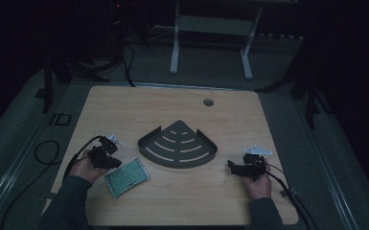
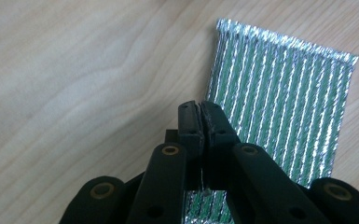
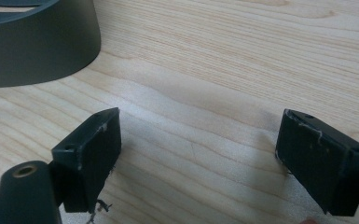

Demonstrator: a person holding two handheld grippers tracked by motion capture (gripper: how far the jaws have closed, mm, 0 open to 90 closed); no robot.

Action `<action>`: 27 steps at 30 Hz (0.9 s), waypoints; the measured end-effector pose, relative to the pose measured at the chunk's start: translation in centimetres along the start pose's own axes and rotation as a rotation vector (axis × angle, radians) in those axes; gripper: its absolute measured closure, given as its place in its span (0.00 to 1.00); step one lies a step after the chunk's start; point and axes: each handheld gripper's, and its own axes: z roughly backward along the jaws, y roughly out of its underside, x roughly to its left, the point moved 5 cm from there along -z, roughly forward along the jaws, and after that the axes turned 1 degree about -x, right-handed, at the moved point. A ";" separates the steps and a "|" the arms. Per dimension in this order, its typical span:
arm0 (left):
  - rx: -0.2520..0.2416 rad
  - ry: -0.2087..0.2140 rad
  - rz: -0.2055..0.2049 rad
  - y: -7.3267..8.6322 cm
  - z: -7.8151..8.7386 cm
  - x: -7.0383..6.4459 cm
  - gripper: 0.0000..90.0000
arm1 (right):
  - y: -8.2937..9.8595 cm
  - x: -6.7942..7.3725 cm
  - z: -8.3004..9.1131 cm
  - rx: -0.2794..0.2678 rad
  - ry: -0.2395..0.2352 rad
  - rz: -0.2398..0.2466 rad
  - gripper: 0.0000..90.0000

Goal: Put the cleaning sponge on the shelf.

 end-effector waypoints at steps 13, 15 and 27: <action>0.057 0.072 -0.076 -1.8 -0.5 -0.3 0.93 | 0.0 0.0 0.0 0.000 0.000 0.000 0.15; 0.069 0.070 -0.079 -1.8 -0.6 -0.2 0.93 | 0.0 0.0 0.0 0.000 0.000 0.000 0.15; 0.116 0.077 -0.094 -2.1 -1.4 -0.1 0.90 | 0.0 0.0 0.0 0.000 0.000 0.000 0.15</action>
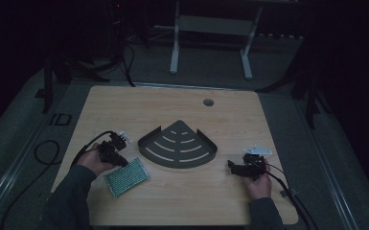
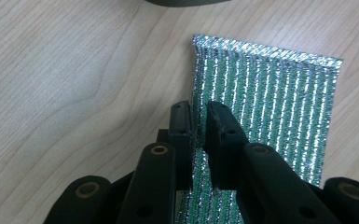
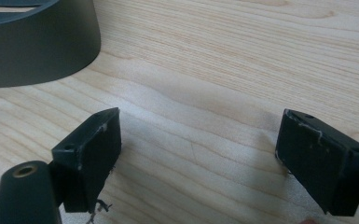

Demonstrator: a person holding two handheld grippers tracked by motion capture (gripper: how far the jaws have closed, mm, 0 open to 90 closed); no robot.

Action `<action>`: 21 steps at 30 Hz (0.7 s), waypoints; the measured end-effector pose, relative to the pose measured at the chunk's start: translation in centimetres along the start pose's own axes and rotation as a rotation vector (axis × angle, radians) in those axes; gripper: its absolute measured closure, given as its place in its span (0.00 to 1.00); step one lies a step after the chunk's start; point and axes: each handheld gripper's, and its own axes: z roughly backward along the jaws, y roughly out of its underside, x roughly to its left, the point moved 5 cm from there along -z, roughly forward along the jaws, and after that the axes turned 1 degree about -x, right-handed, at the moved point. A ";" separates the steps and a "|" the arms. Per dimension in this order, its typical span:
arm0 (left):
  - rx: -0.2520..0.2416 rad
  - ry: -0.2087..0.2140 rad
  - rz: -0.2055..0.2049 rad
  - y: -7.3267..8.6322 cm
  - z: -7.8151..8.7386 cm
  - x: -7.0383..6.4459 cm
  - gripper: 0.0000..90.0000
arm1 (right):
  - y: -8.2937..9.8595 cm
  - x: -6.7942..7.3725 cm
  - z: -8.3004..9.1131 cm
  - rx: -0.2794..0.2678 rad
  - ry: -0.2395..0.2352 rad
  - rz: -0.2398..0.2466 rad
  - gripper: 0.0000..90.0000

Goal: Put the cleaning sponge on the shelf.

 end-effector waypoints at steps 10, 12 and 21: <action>0.031 0.006 0.007 0.0 -0.5 0.2 0.87 | 0.0 0.0 0.0 0.000 0.001 -0.001 0.15; 0.034 0.004 0.013 0.0 -0.6 0.3 0.85 | 0.0 0.0 0.0 0.000 0.001 -0.001 0.15; 0.045 0.072 0.043 0.0 -0.9 1.0 0.81 | 0.0 0.0 0.0 0.000 0.001 -0.001 0.15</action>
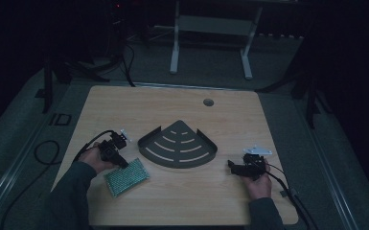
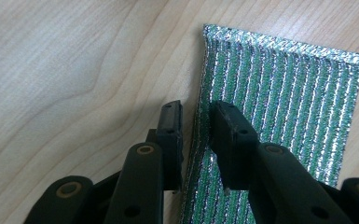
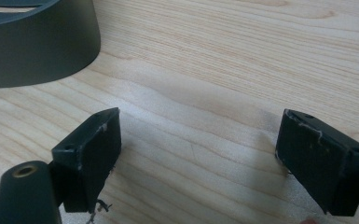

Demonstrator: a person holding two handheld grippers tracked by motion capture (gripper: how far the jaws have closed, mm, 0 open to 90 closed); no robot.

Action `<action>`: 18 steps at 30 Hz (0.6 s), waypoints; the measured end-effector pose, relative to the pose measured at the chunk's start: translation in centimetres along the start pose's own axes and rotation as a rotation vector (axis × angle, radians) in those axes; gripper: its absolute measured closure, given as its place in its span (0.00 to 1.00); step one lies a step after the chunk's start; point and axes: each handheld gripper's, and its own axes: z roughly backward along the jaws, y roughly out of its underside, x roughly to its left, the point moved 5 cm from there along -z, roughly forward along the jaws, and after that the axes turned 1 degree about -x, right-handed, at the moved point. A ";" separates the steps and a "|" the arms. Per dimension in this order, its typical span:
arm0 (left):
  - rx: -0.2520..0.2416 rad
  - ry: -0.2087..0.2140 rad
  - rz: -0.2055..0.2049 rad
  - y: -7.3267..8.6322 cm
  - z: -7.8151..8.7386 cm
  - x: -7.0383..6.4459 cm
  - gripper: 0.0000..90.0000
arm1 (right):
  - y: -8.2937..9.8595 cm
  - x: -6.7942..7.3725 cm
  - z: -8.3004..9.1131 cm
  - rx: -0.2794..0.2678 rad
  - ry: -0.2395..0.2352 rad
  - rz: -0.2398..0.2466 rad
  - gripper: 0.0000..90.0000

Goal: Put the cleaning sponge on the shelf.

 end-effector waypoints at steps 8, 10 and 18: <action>0.020 0.068 0.039 -0.1 -0.2 0.1 0.91 | 0.0 0.0 0.0 0.000 0.000 0.000 0.15; 0.023 0.063 0.041 -0.1 -0.2 0.0 0.94 | 0.0 0.0 0.0 0.000 0.000 0.000 0.15; 0.044 0.035 0.038 -0.4 0.0 -0.3 1.00 | 0.0 0.0 0.0 0.000 0.000 0.000 0.15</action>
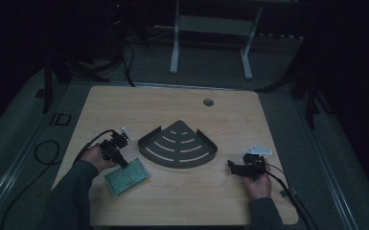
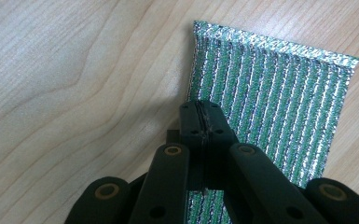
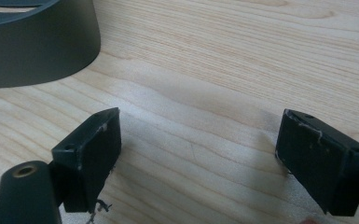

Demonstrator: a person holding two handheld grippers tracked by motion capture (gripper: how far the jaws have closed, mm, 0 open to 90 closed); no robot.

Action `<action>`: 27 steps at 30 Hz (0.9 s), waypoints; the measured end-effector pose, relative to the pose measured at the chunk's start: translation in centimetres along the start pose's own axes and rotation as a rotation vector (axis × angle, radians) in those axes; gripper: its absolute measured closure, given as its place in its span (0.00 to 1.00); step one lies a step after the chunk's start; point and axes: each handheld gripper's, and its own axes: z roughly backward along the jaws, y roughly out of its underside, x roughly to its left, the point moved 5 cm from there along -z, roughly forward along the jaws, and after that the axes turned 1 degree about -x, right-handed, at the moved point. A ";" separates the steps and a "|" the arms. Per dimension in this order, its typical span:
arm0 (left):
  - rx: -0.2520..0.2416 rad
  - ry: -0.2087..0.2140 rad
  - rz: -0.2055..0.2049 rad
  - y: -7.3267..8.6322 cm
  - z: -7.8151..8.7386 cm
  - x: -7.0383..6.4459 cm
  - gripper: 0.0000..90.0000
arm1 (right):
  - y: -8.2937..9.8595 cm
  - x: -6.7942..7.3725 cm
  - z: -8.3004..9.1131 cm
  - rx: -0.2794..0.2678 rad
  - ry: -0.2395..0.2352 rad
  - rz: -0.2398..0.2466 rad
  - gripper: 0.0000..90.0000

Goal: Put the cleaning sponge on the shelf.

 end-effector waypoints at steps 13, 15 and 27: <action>-0.045 0.010 0.028 0.0 2.0 0.2 1.00 | 0.0 0.0 0.0 0.000 0.000 0.000 0.15; -0.058 0.008 0.033 -0.1 2.5 0.2 1.00 | 0.0 0.0 0.0 0.000 0.000 0.000 0.15; -0.100 -0.033 0.020 -0.5 4.8 0.2 1.00 | 0.0 0.0 0.0 0.000 0.000 0.000 0.15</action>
